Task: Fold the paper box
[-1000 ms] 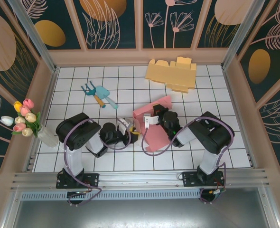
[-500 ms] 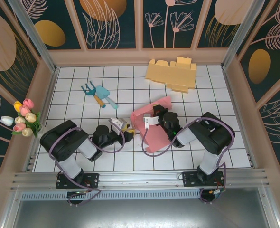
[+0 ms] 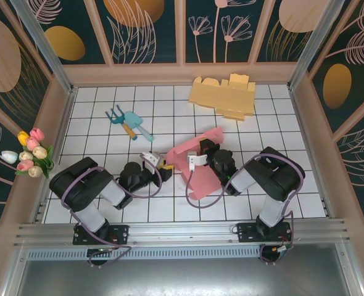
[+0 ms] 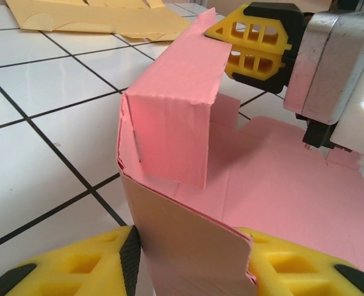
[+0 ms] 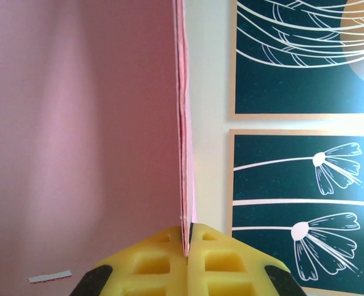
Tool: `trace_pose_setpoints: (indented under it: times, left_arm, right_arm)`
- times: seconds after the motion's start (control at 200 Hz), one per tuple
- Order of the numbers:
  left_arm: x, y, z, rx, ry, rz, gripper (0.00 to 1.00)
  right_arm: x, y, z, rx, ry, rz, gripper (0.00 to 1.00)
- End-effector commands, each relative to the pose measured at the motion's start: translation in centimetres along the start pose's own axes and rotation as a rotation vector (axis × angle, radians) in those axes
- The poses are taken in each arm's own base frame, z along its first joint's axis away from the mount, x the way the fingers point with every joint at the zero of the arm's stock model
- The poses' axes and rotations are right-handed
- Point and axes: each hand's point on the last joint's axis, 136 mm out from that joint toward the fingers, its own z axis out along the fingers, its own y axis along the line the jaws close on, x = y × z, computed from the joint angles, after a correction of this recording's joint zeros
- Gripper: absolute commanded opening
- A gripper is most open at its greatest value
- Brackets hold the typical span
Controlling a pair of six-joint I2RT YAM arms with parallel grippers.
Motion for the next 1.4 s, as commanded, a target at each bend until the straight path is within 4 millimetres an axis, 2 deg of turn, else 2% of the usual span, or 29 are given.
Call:
trace_pose_setpoints:
  times: [0.0, 0.06, 0.14, 0.295, 0.375, 0.46, 0.52, 0.596, 0.701, 0.911, 1.001, 1.166, 1.391]
  left_arm:
    - [-0.6, -1.1, -0.7, 0.047, -0.036, 0.025, 0.45]
    - [-1.1, -1.1, -1.4, 0.037, -0.052, 0.03, 0.49]
    - [-1.8, -0.8, -2.5, 0.0, -0.067, 0.027, 0.49]
    - [-2.6, 1.5, -4.2, -0.154, -0.108, -0.036, 0.48]
    - [-2.4, 2.8, -4.5, -0.232, -0.106, -0.092, 0.47]
    - [-2.0, 3.4, -4.7, -0.261, -0.099, -0.116, 0.46]
    - [-1.6, 3.1, -4.5, -0.242, -0.089, -0.112, 0.46]
    - [-1.3, 1.8, -4.2, -0.163, -0.087, -0.095, 0.49]
    - [-1.1, 0.5, -3.1, -0.075, -0.064, -0.087, 0.5]
    - [-1.9, -0.7, -2.0, 0.007, -0.096, -0.105, 0.49]
    - [-2.0, -0.8, -1.9, 0.018, -0.097, -0.104, 0.49]
    - [-1.5, 0.1, -1.3, -0.032, -0.073, -0.09, 0.49]
    - [-2.0, -0.9, -0.6, 0.035, -0.077, -0.107, 0.49]
  right_arm:
    - [-0.7, 3.3, -0.6, -0.092, -0.031, -0.025, 0.0]
    - [-0.7, 3.4, -0.6, -0.094, -0.026, -0.026, 0.0]
    - [-0.7, 3.5, -0.5, -0.096, -0.025, -0.026, 0.0]
    - [-0.7, 3.6, -0.5, -0.101, -0.026, -0.023, 0.0]
    - [-0.7, 3.6, -0.7, -0.104, -0.026, -0.022, 0.0]
    - [-0.7, 3.7, -0.7, -0.108, -0.026, -0.022, 0.0]
    - [-0.6, 3.8, -0.7, -0.111, -0.024, -0.022, 0.0]
    - [-0.6, 3.8, -0.8, -0.111, -0.023, -0.019, 0.0]
    - [-0.7, 3.9, -0.7, -0.116, -0.026, -0.02, 0.0]
    - [-0.7, 4.1, -0.7, -0.127, -0.025, -0.025, 0.0]
    - [-0.7, 4.2, -0.6, -0.13, -0.026, -0.027, 0.0]
    - [-0.7, 4.4, -0.6, -0.137, -0.026, -0.026, 0.0]
    - [-0.7, 4.7, -0.6, -0.147, -0.024, -0.03, 0.0]
